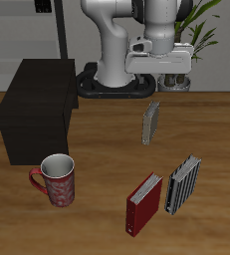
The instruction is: Place the yellow book flat on top of the shelf
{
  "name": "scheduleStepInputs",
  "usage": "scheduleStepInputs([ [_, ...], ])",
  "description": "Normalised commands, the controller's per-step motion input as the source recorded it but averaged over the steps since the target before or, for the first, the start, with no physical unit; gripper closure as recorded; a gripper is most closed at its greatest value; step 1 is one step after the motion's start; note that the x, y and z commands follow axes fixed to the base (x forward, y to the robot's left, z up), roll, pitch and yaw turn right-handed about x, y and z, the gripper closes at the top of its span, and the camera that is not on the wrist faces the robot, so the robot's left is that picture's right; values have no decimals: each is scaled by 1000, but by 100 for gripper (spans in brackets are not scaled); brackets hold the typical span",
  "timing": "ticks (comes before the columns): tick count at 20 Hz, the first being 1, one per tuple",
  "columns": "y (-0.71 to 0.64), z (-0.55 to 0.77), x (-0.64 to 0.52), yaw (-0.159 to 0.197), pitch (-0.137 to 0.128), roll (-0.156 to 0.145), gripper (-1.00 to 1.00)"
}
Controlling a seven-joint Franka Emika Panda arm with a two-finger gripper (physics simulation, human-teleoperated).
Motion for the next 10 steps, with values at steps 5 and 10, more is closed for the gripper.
scheduleStepInputs([
  [5, 58, -88, -52, -22, -45, 12, -100],
  [10, -49, -33, -8, -67, -71, -26, -100],
])
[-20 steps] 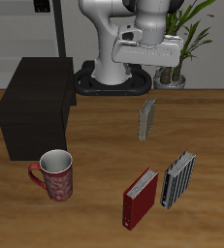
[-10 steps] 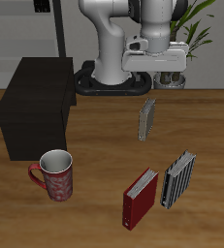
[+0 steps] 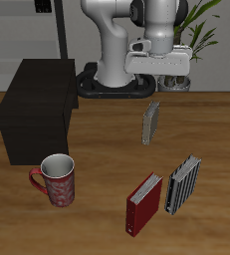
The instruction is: Place the yellow book flat on top of the shelf
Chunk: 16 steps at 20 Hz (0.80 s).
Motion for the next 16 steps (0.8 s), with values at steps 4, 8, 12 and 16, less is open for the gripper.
scheduleStepInputs([
  [4, -20, -181, 29, -33, -26, -1, -100],
  [8, 9, -283, 44, -8, -12, -19, -100],
  [12, 13, -252, -14, 18, -27, -14, -100],
  [16, -79, -334, 62, -43, 21, -6, -100],
])
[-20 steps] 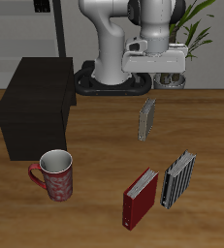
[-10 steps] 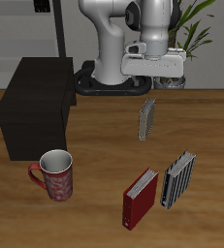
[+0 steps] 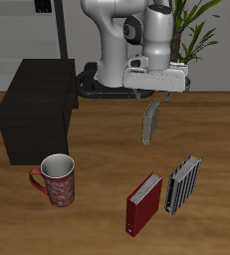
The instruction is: Place the yellow book flat on top of the shelf
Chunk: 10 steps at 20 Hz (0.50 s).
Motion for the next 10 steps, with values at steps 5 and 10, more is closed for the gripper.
scheduleStepInputs([
  [5, -65, -250, 20, -27, 32, -19, -100],
  [10, -85, -315, 2, -21, 36, 3, -100],
])
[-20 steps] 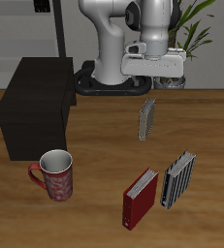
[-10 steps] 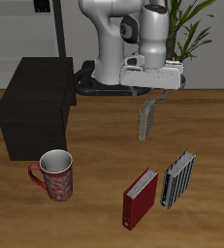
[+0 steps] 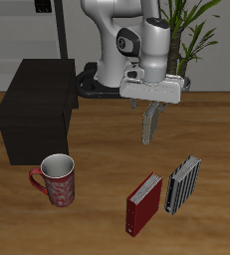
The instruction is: Place the yellow book flat on top of the shelf
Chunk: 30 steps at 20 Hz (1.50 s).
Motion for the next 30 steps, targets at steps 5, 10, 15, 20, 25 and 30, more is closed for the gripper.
scheduleStepInputs([
  [5, 15, -296, 40, 8, 40, 22, -100],
  [10, -25, -198, 59, -29, 33, 25, -100],
  [15, -5, -241, 59, 20, 34, 19, 100],
  [20, -40, -71, 19, 0, 18, 6, 100],
  [25, -53, 46, 21, -15, 23, -3, 100],
  [30, -4, 246, -38, 22, -39, 8, 100],
])
